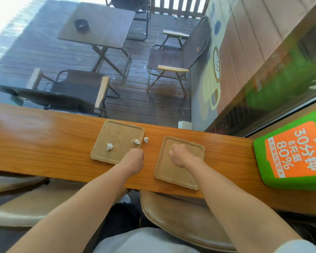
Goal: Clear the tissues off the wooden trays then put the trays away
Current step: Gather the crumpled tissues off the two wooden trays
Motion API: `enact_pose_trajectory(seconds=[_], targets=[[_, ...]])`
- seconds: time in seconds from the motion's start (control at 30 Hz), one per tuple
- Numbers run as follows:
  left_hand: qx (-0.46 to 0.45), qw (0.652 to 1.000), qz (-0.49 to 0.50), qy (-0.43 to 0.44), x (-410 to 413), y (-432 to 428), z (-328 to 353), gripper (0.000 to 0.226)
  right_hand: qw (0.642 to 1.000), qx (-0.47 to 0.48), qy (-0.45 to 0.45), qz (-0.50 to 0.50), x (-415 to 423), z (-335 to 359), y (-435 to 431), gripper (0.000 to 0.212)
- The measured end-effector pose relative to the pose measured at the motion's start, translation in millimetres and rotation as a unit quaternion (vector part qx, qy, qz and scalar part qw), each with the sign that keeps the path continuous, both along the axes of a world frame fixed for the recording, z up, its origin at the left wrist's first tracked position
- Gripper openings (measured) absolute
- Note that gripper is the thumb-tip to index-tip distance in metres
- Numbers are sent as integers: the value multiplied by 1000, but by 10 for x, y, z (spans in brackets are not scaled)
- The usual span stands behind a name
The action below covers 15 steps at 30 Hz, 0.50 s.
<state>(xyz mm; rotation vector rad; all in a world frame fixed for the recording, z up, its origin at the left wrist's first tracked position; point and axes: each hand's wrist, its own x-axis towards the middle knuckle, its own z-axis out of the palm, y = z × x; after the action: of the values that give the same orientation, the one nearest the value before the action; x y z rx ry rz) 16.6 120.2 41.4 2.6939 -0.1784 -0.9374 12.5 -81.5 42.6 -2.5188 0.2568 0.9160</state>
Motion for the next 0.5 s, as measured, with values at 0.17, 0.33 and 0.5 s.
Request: enact_pose_trajectory(seconds=[0.17, 0.33, 0.5], targets=[[-22, 999, 44, -16, 134, 120, -69, 17, 1000, 17, -8, 0, 142, -12, 136, 15], [-17, 994, 74, -73, 213, 178, -184, 27, 999, 42, -6, -6, 249, -154, 348, 24], [-17, 991, 77, -108, 279, 183, -322, 27, 998, 64, 5, -25, 334, -344, 494, 25]])
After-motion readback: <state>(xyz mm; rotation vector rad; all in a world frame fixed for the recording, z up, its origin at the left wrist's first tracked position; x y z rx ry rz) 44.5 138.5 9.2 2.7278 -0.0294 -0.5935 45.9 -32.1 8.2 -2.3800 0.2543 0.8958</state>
